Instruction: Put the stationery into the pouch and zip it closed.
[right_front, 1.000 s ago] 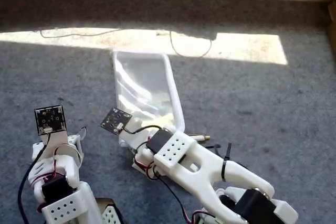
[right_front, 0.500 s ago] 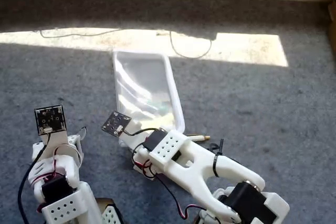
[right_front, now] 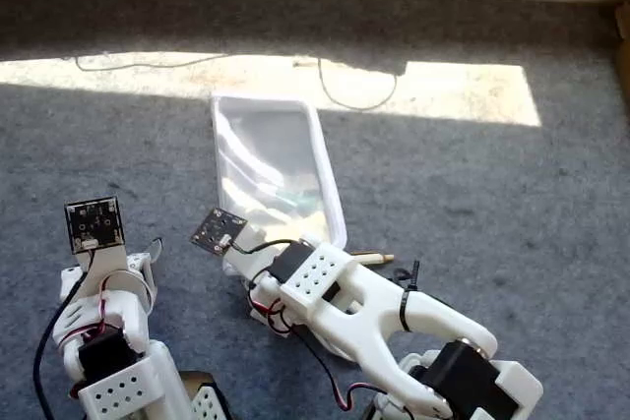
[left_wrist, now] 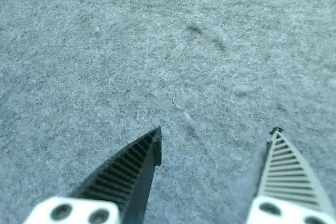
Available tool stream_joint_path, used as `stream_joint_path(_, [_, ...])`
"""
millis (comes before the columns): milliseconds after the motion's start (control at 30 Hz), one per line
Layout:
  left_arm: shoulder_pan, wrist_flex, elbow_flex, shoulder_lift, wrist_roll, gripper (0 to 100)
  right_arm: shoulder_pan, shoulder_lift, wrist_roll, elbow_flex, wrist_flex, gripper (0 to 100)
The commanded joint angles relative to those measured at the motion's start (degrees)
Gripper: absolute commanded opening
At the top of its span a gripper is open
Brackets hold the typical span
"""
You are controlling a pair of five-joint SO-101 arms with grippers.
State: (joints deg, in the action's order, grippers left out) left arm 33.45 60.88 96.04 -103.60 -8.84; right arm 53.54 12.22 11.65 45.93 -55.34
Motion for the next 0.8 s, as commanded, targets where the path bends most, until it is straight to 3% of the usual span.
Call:
stream_joint_path(0, [0.6, -0.9, 1.1, -0.7, 0.7, 30, 0.3, 0.8, 0.5, -3.6, 0.7, 10.2])
stream_joint_path(467, [0.6, -0.9, 1.1, -0.7, 0.7, 30, -3.3, 0.8, 0.1, -6.9, -0.6, 10.6])
stream_joint_path(767, [0.6, -0.9, 1.1, -0.7, 0.7, 30, -1.8, 0.7, 0.3, -7.3, -2.0, 14.2])
